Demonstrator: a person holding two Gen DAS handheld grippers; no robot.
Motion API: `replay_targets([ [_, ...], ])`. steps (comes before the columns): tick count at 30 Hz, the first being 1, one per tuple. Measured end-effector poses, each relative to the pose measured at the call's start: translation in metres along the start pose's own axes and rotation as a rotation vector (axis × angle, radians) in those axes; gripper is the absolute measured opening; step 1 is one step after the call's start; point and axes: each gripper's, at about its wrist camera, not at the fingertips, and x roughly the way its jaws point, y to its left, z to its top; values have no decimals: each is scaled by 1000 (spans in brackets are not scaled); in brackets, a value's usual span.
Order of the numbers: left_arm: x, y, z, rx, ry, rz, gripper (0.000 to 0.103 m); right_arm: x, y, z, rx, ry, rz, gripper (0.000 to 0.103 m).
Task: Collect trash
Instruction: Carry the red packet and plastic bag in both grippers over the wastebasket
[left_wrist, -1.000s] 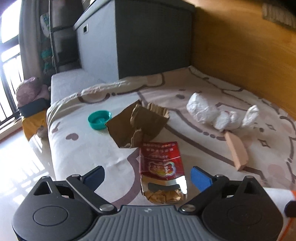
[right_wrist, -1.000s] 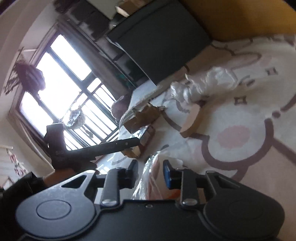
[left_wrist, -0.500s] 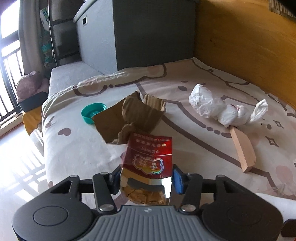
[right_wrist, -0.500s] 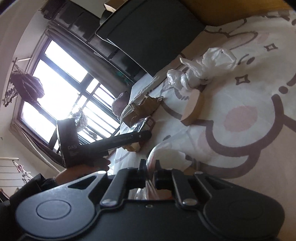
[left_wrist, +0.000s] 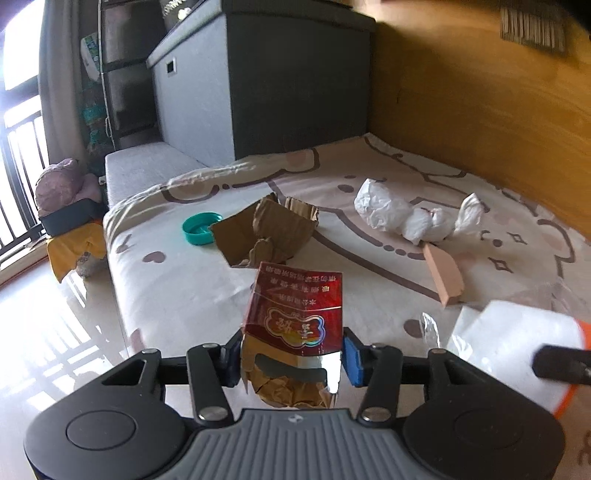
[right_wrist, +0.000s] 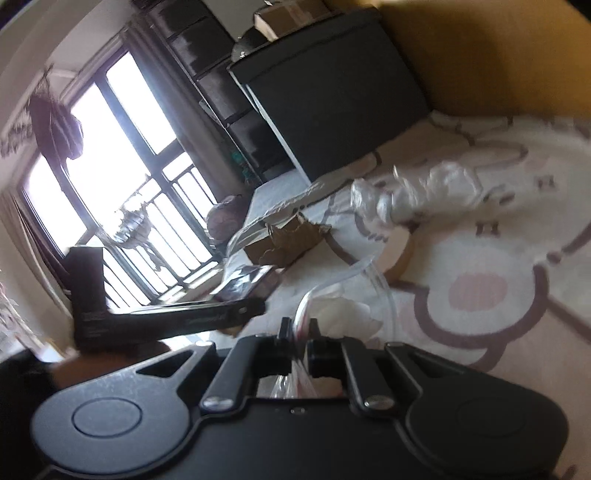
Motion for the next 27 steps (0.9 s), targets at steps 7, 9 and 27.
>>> replay_targets([
  [7,-43,12,-7,-24,-25,-4,52,-5,36,0,-137,-8,-104,7],
  [9,-56,16,-9,-33,-38,-8,52,-8,48,1,-175,-15,-131,7],
  [27,-166,80,-36,-121,-151,43,52,-4,147,-4,-353,-21,-239,7],
])
